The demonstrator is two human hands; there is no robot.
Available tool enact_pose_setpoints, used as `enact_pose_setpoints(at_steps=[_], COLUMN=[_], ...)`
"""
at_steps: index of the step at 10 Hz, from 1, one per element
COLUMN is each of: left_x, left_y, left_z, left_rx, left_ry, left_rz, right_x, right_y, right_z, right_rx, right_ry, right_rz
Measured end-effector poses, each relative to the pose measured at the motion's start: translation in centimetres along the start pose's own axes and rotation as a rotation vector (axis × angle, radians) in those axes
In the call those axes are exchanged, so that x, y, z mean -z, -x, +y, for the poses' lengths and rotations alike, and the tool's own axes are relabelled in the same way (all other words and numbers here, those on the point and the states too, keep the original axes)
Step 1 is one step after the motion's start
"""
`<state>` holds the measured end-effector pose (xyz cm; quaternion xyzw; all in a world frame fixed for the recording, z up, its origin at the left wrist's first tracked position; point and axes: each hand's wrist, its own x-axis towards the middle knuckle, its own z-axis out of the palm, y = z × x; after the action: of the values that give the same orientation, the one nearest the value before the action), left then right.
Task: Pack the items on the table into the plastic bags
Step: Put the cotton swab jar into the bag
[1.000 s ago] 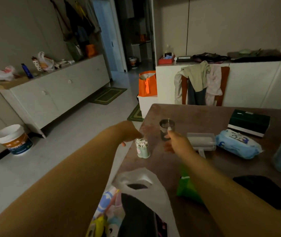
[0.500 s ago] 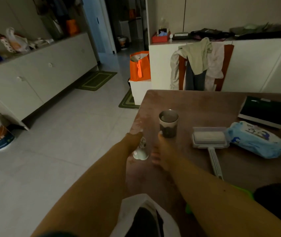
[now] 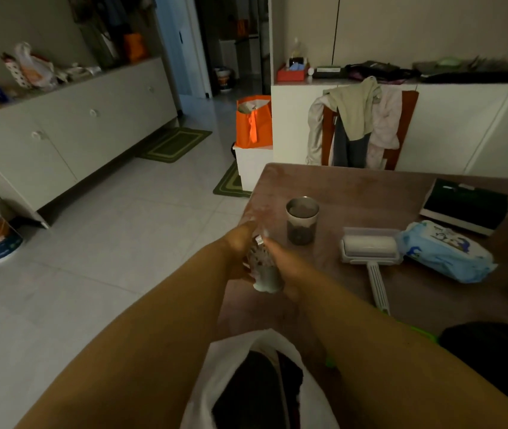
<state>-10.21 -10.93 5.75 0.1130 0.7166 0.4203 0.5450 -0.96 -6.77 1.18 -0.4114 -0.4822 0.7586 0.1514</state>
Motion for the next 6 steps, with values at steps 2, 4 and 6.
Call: enact_pose_setpoints(at_steps=[2, 4, 6], left_x=[-0.4, 1.3, 4.2], left_y=[7.7, 17.4, 26.8], left_z=[0.9, 2.8, 1.8], left_rx=[-0.253, -0.318, -0.427], left_ry=[-0.186, -0.031, 0.03], left_rz=[0.083, -0.103, 0.051], right_x=[-0.3, -2.1, -4.5], right_y=[5.4, 14.0, 24.7], right_z=[-3.8, -9.9, -11.7], right_rx=[0.025, 0.161, 0.412], right_ry=[-0.07, -0.029, 0.511], right_rz=[-0.017, -0.181, -0.095])
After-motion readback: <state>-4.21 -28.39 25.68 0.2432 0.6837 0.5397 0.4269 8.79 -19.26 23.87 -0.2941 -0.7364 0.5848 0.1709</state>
